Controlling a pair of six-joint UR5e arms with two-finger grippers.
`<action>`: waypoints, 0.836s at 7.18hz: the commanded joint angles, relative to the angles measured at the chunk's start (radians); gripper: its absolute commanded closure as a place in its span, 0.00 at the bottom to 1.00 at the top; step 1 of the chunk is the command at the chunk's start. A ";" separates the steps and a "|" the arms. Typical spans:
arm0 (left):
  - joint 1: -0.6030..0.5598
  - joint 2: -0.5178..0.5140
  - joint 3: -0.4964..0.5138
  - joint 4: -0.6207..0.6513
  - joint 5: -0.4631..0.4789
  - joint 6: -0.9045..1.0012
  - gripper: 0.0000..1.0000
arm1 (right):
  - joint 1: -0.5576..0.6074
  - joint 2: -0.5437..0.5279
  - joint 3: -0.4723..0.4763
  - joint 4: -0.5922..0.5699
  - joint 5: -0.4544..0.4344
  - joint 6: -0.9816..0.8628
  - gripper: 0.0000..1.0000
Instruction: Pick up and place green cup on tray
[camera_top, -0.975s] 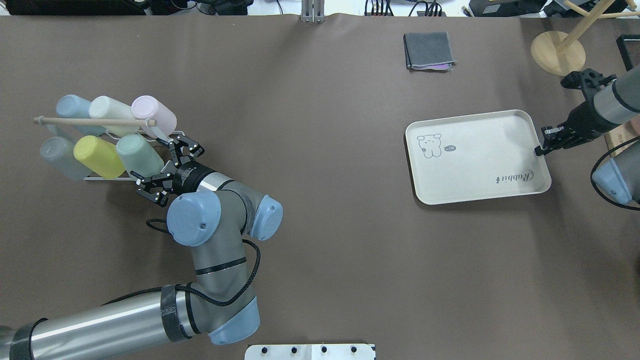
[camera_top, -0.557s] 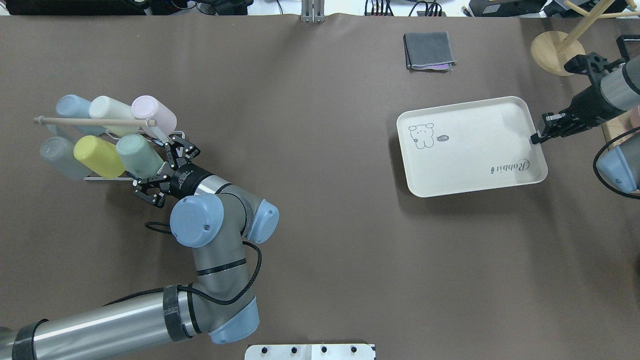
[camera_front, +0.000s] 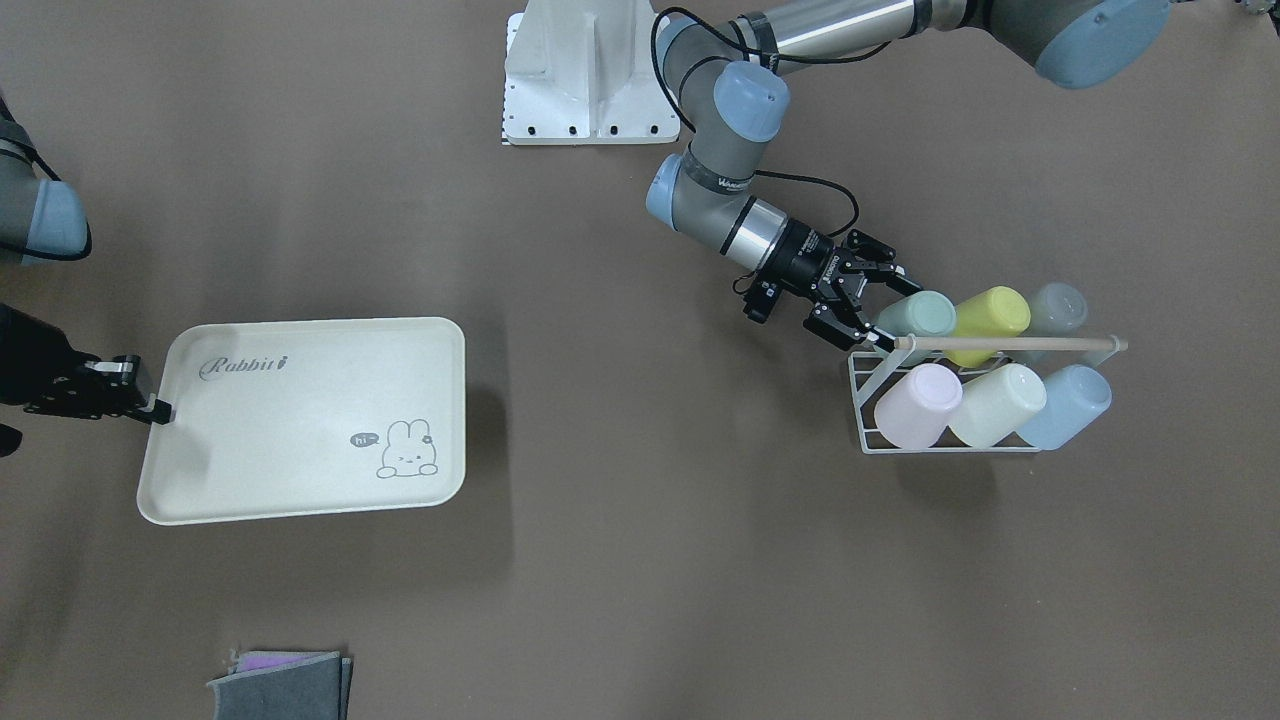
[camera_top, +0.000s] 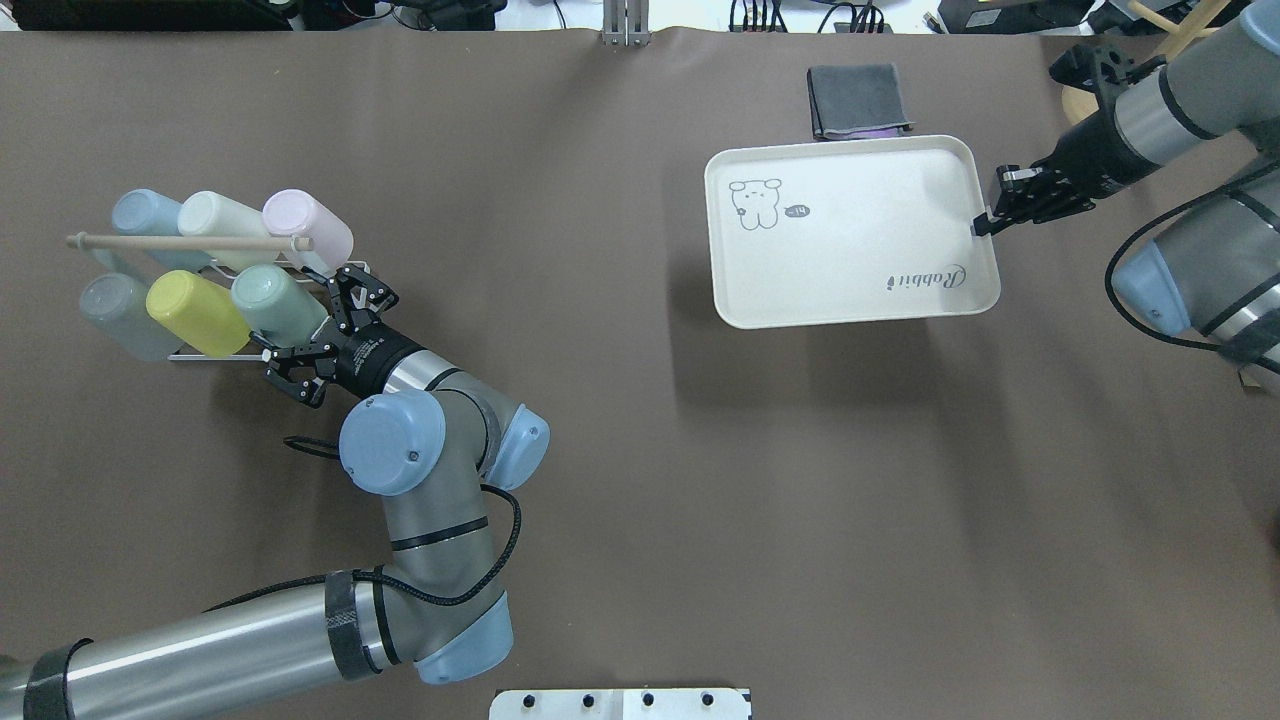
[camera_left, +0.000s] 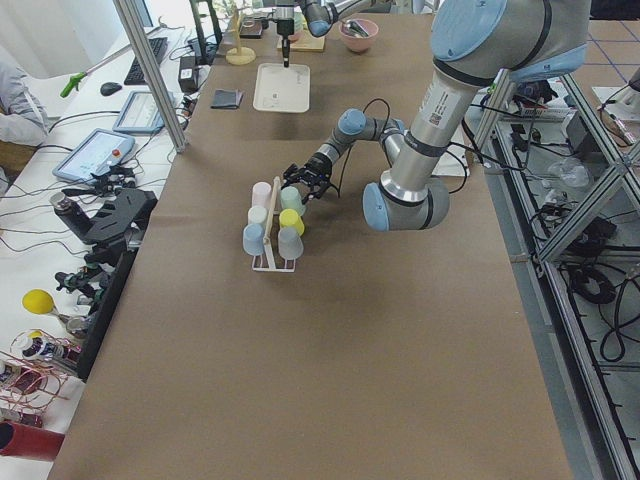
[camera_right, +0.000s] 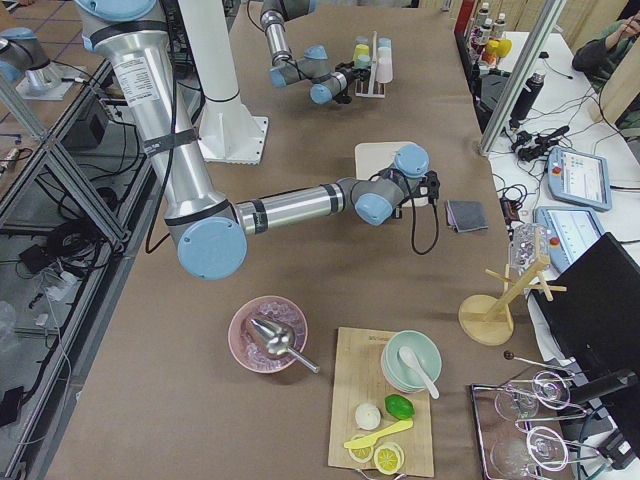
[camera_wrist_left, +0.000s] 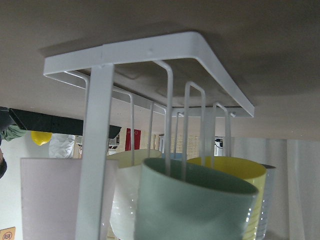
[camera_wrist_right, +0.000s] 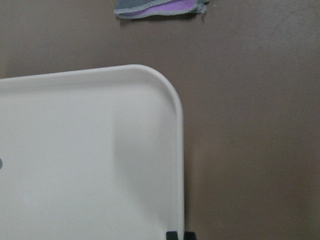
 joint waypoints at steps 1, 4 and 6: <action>0.000 0.005 0.009 -0.001 0.020 -0.002 0.11 | -0.065 0.081 -0.010 0.021 -0.071 0.082 1.00; 0.000 0.011 0.006 0.000 0.032 -0.002 0.21 | -0.259 0.106 -0.032 0.209 -0.259 0.374 1.00; 0.000 0.013 0.004 0.003 0.032 0.000 0.55 | -0.294 0.115 -0.032 0.224 -0.262 0.459 1.00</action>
